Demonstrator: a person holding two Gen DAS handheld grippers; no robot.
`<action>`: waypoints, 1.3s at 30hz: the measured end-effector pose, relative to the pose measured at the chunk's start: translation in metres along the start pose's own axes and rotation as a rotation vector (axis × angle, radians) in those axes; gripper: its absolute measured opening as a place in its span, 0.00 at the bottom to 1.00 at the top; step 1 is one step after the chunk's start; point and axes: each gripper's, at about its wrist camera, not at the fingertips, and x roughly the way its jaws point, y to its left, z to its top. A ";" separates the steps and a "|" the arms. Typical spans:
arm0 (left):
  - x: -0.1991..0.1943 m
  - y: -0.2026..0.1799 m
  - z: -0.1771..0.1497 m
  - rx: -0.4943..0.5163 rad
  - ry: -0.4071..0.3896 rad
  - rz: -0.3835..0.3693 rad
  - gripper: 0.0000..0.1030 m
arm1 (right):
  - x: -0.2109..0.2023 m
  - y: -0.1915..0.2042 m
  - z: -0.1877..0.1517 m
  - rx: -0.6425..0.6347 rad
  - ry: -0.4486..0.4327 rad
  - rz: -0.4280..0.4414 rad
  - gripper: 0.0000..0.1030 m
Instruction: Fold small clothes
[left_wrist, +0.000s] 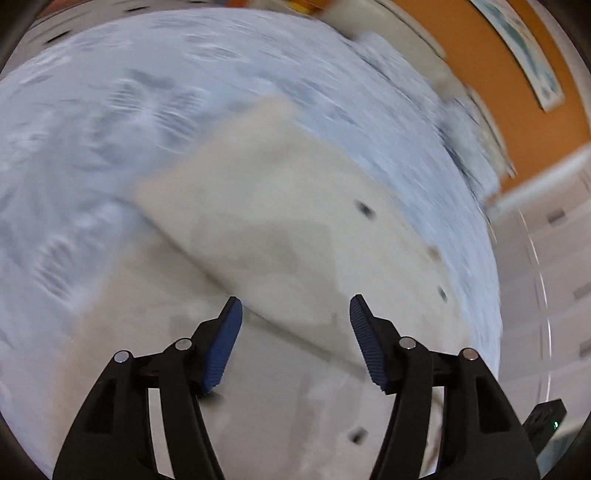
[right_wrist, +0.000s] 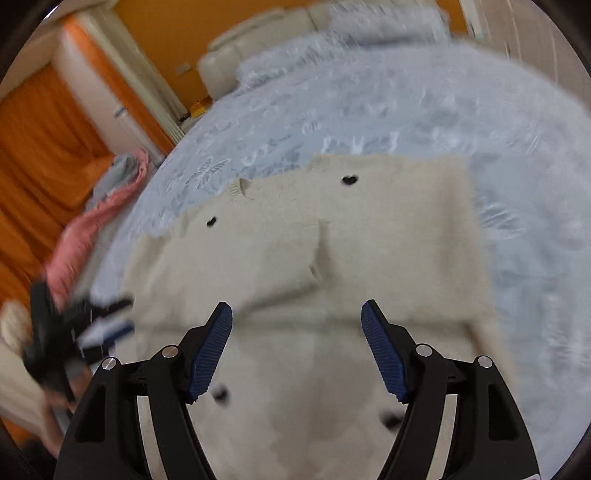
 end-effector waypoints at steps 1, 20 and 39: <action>0.002 0.002 0.010 -0.029 -0.003 0.007 0.61 | 0.018 -0.002 0.007 0.049 0.026 0.020 0.69; 0.053 0.007 0.028 -0.062 0.009 0.127 0.08 | 0.055 -0.037 0.015 0.085 0.045 -0.192 0.06; -0.063 0.047 -0.046 0.270 0.004 0.283 0.71 | -0.128 -0.052 -0.125 -0.019 -0.011 -0.390 0.56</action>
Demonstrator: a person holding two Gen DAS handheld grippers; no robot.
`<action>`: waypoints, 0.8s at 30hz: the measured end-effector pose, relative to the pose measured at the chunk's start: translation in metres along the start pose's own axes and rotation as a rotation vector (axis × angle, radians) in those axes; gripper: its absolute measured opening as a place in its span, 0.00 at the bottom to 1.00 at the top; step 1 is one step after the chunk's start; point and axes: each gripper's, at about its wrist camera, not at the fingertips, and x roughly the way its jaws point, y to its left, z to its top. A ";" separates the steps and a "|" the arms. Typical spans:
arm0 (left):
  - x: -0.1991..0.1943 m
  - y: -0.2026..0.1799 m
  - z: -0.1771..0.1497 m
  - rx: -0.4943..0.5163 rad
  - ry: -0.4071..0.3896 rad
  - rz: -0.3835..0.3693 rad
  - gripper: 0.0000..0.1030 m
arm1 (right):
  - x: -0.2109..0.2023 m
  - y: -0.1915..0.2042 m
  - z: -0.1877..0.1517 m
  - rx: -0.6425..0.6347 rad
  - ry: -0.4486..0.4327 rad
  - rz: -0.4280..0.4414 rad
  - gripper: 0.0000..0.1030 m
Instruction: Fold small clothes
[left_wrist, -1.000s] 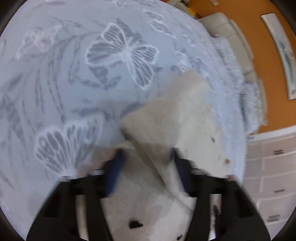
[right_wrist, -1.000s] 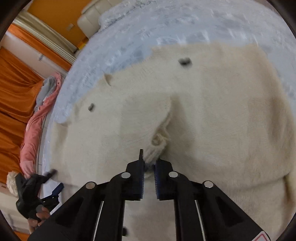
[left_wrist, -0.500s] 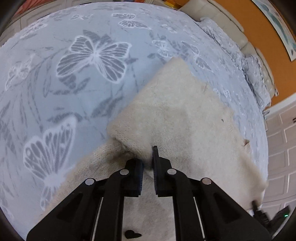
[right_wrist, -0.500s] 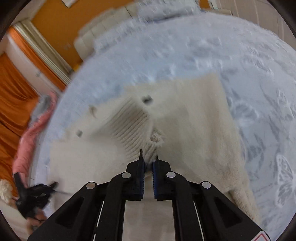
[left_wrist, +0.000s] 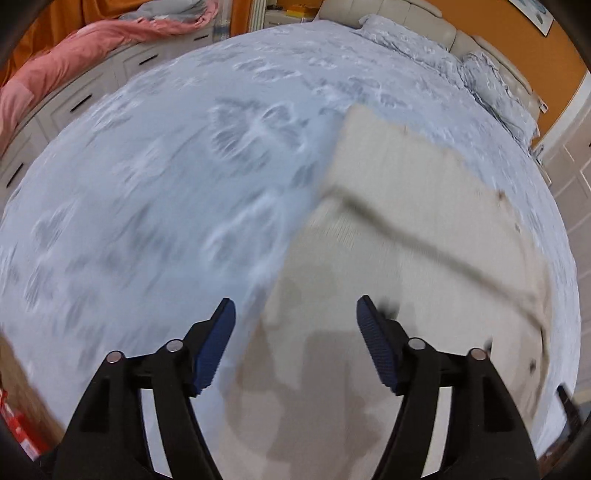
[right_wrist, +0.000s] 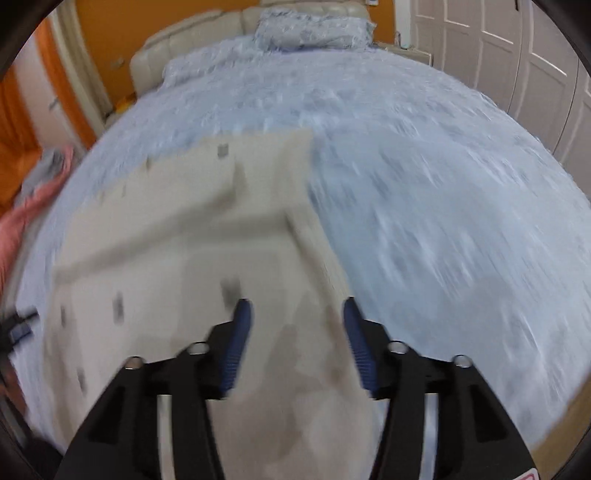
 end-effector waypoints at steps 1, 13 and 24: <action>-0.005 0.008 -0.013 -0.004 0.013 -0.003 0.79 | 0.000 -0.008 -0.015 -0.002 0.029 -0.012 0.58; -0.008 0.033 -0.115 0.042 0.171 0.025 0.92 | 0.007 -0.036 -0.108 0.231 0.242 0.070 0.72; -0.009 0.023 -0.138 0.111 0.119 0.058 0.94 | 0.004 -0.009 -0.113 0.181 0.153 0.146 0.77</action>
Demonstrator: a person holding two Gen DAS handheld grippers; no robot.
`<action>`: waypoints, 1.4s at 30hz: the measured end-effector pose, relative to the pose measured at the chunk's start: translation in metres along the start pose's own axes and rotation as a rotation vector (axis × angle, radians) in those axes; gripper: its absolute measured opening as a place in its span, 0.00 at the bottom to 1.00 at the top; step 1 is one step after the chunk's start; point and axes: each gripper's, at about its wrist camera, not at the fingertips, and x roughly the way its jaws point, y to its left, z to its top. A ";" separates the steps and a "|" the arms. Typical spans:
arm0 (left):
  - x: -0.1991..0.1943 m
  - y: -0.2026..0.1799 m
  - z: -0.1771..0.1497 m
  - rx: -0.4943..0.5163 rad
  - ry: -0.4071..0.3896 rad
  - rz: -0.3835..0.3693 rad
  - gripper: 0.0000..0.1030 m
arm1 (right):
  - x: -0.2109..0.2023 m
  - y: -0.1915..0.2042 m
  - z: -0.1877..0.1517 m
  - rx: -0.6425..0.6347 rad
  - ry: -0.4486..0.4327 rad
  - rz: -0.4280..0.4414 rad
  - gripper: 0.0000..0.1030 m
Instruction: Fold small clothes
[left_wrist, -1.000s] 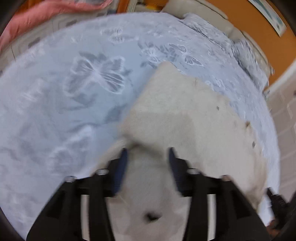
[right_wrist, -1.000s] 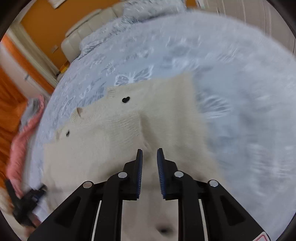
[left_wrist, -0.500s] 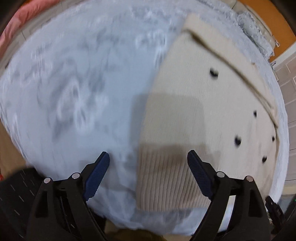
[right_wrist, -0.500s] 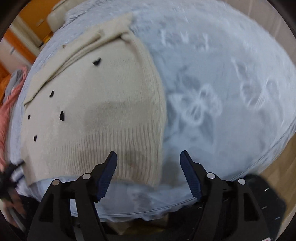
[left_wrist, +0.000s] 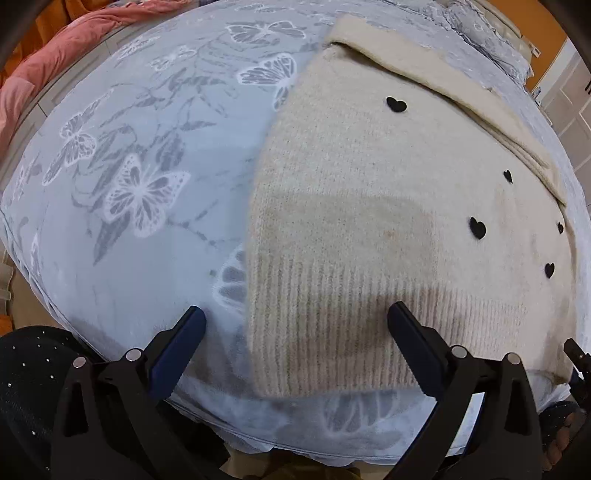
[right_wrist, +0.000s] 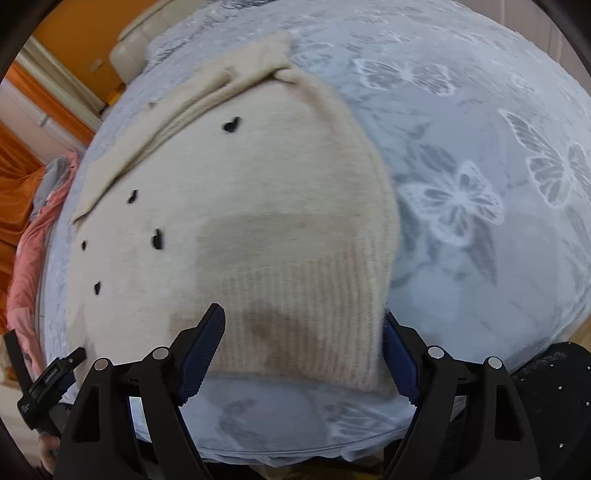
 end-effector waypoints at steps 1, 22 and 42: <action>0.000 0.001 0.000 -0.001 -0.003 -0.002 0.94 | 0.000 0.002 0.001 -0.010 -0.003 -0.002 0.77; -0.006 0.009 0.023 -0.023 0.002 -0.172 0.28 | 0.016 0.015 0.014 -0.006 -0.015 0.061 0.15; -0.135 0.043 -0.059 0.009 0.096 -0.356 0.04 | -0.117 -0.003 -0.064 -0.145 0.022 0.105 0.09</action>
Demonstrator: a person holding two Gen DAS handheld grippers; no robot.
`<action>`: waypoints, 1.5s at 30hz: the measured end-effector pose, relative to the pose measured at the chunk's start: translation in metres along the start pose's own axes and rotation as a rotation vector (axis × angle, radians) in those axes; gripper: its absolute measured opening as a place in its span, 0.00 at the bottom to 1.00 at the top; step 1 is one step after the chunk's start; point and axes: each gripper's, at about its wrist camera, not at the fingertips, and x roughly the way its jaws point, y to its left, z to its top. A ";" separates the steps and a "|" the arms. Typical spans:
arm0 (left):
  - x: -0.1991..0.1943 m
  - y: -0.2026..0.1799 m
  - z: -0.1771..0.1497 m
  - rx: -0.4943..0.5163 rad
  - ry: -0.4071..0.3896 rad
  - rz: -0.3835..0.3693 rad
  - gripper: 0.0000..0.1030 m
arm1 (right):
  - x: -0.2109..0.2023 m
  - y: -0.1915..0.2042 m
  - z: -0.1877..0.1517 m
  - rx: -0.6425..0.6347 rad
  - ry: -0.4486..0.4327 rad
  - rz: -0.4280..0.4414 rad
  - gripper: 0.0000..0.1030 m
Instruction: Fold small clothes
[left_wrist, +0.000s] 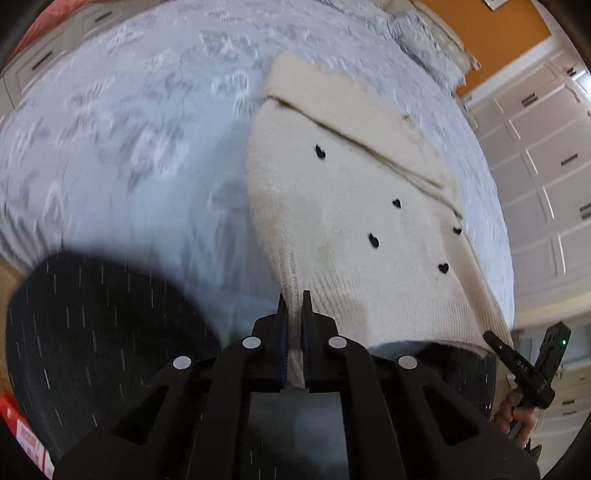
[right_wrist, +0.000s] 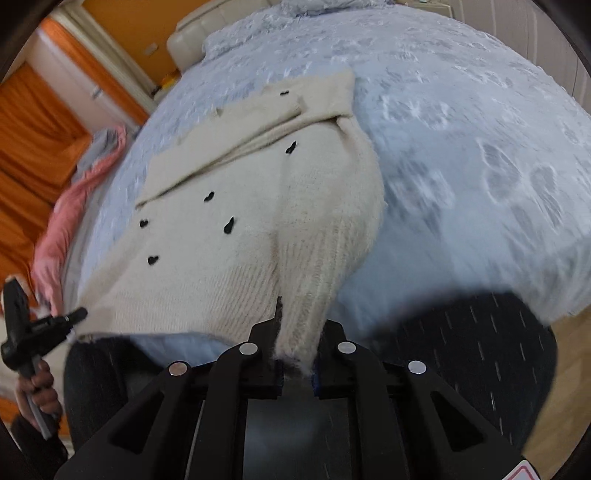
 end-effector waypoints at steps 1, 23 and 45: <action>0.000 -0.001 -0.009 0.001 0.019 0.005 0.04 | -0.007 -0.001 -0.014 -0.007 0.021 -0.003 0.09; 0.013 -0.043 0.150 0.085 -0.204 0.054 0.36 | -0.005 -0.012 0.152 0.215 -0.342 0.038 0.26; 0.140 -0.032 0.193 0.140 -0.054 0.157 0.08 | 0.148 -0.019 0.191 0.078 -0.012 -0.219 0.06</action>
